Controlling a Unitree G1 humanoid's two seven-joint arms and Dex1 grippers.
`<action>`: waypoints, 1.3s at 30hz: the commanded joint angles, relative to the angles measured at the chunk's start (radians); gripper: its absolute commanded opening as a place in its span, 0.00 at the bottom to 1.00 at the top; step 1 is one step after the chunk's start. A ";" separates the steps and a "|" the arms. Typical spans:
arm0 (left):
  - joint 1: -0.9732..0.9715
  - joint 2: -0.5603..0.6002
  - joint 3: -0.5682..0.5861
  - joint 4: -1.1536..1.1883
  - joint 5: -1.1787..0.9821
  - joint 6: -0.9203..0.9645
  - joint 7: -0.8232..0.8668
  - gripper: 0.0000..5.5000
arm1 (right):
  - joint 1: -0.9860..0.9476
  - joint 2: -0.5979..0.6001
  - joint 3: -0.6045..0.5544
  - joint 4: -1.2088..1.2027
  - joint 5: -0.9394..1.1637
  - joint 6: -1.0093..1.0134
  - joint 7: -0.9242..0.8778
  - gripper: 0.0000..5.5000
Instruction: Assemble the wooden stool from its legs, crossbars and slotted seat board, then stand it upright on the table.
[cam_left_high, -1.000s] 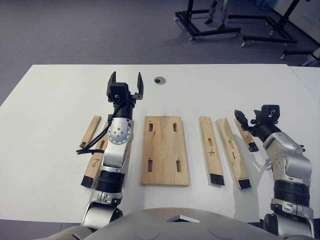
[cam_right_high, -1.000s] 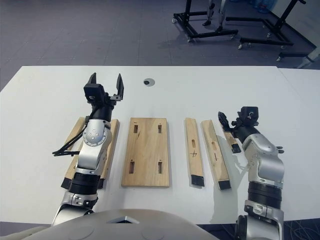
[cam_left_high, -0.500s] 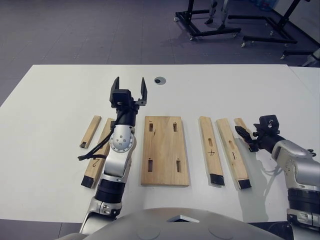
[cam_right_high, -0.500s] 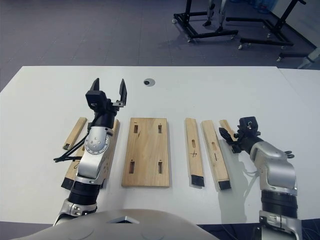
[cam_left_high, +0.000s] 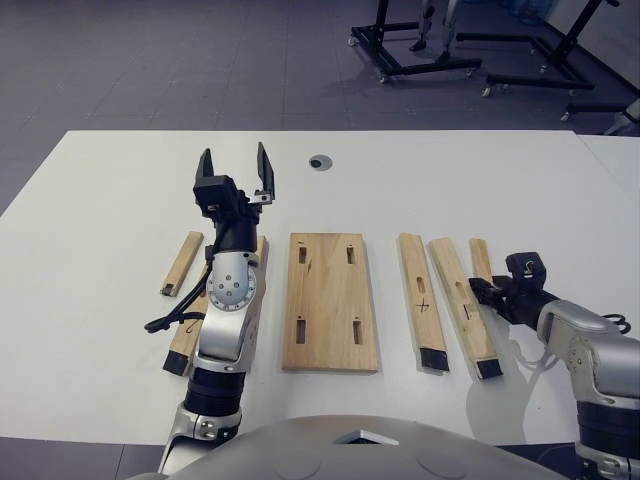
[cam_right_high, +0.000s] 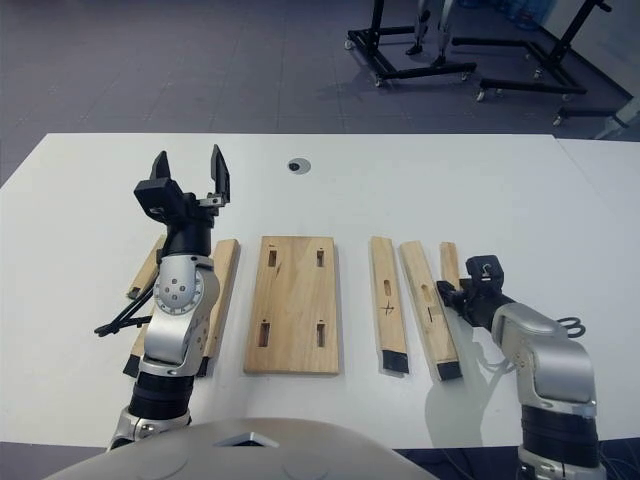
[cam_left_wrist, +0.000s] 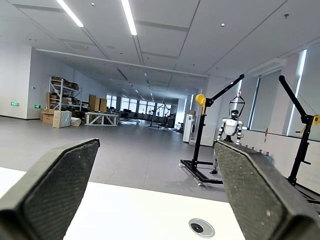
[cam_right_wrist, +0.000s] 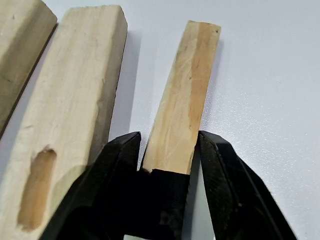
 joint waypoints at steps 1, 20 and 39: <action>-0.011 -0.058 0.008 -0.014 -0.009 0.021 0.002 0.76 | -0.010 0.077 -0.020 -0.057 0.020 0.092 -0.069 0.26; -0.156 -0.055 0.085 0.200 -0.152 0.017 -0.141 0.76 | -0.480 0.143 0.294 0.139 -0.286 -0.793 -0.144 0.23; -0.187 -0.091 0.234 0.299 -0.872 0.381 -0.543 0.76 | -0.452 0.323 0.530 0.347 -0.305 -1.088 0.039 0.23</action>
